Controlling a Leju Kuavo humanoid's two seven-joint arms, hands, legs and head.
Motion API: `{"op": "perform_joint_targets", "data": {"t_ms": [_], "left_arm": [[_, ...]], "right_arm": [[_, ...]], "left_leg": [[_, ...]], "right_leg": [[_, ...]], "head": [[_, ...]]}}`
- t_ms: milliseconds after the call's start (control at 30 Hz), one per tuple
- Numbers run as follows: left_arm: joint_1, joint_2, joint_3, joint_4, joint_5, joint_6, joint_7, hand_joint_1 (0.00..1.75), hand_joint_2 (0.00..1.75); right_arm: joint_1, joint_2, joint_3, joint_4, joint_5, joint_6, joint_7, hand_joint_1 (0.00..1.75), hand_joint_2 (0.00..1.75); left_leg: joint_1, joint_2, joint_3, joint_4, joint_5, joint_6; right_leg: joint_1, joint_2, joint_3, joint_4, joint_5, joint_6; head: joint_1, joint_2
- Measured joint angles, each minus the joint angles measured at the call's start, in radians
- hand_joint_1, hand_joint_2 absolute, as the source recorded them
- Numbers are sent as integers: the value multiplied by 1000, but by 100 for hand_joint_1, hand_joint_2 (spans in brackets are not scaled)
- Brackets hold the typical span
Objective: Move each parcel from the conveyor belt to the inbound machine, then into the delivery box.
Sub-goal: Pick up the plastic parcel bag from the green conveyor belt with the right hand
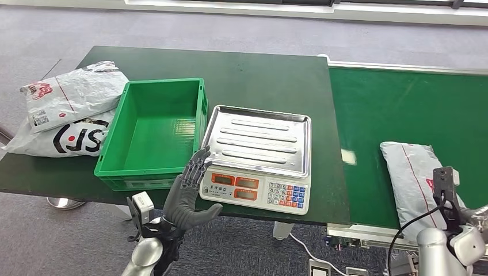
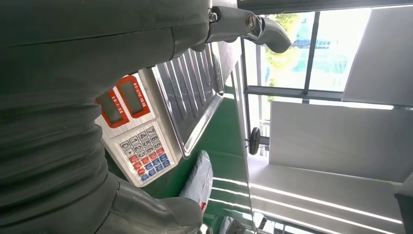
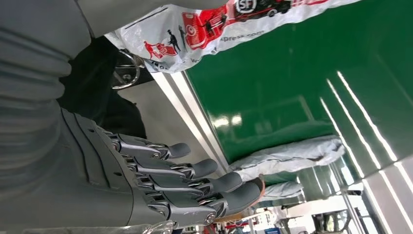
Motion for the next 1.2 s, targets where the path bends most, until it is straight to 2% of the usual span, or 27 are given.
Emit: {"op": "perform_joint_targets", "data": {"t_ms": [167, 433, 833, 1200], "left_arm": [[-2, 0, 0, 0, -1, 0, 2, 0, 175], [-19, 0, 0, 14, -1, 3, 8, 0, 175], [-29, 0, 0, 37, -2, 16, 14, 0, 175], [-29, 0, 0, 46, -4, 19, 14, 0, 175]], "right_arm": [[-16, -11, -22, 60, 25, 19, 21, 0, 175], [-88, -29, -39, 205, 135, 205, 113, 0, 175], [-171, -44, -39, 343, 190, 372, 120, 0, 175], [-190, -43, -39, 385, 197, 408, 102, 0, 175]], "left_leg": [[0, 0, 0, 0, 0, 0], [0, 0, 0, 0, 0, 0], [0, 0, 0, 0, 0, 0], [0, 0, 1, 0, 0, 0]], "right_leg": [[0, 1, 0, 0, 0, 0], [0, 1, 0, 0, 0, 0], [0, 1, 1, 0, 0, 0], [0, 1, 2, 0, 0, 0]], "head": [[0, 0], [0, 0], [0, 0], [0, 0]]}}
